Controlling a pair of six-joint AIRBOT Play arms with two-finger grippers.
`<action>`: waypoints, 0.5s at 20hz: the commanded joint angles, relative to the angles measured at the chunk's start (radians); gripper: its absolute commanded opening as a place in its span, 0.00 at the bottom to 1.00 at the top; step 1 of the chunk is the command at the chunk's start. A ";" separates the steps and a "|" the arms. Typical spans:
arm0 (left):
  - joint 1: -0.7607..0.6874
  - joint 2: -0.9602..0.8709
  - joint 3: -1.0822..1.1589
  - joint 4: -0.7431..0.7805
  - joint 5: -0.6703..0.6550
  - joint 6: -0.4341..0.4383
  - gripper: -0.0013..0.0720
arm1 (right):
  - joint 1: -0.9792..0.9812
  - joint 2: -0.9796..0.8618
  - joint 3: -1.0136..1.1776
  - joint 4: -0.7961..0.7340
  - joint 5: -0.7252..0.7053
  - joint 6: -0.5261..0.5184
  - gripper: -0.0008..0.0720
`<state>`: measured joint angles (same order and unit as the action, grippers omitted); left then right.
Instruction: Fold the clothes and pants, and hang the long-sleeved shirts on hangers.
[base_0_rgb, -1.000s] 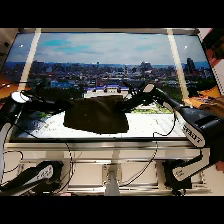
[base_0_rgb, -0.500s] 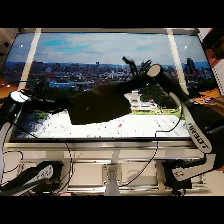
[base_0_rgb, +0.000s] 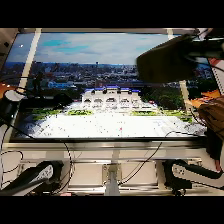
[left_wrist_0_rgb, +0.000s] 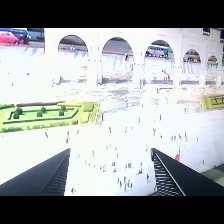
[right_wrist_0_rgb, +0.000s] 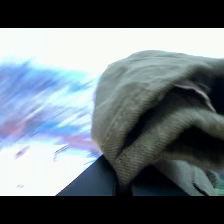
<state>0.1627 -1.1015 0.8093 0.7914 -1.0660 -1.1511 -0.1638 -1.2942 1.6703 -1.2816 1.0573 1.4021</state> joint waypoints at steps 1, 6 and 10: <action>0.001 0.012 0.001 -0.007 0.000 0.019 0.78 | -0.222 0.100 0.048 -0.240 -0.004 0.134 0.03; 0.001 0.012 0.001 -0.007 0.000 0.019 0.78 | -0.570 0.143 0.051 -0.343 0.096 0.268 0.03; 0.001 0.012 0.001 -0.007 0.000 0.019 0.78 | -0.823 0.106 0.040 -0.393 0.377 0.274 0.03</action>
<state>0.1627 -1.0897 0.8093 0.7845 -1.0660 -1.1332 -0.8089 -1.1755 1.7164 -1.6104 1.2407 1.6375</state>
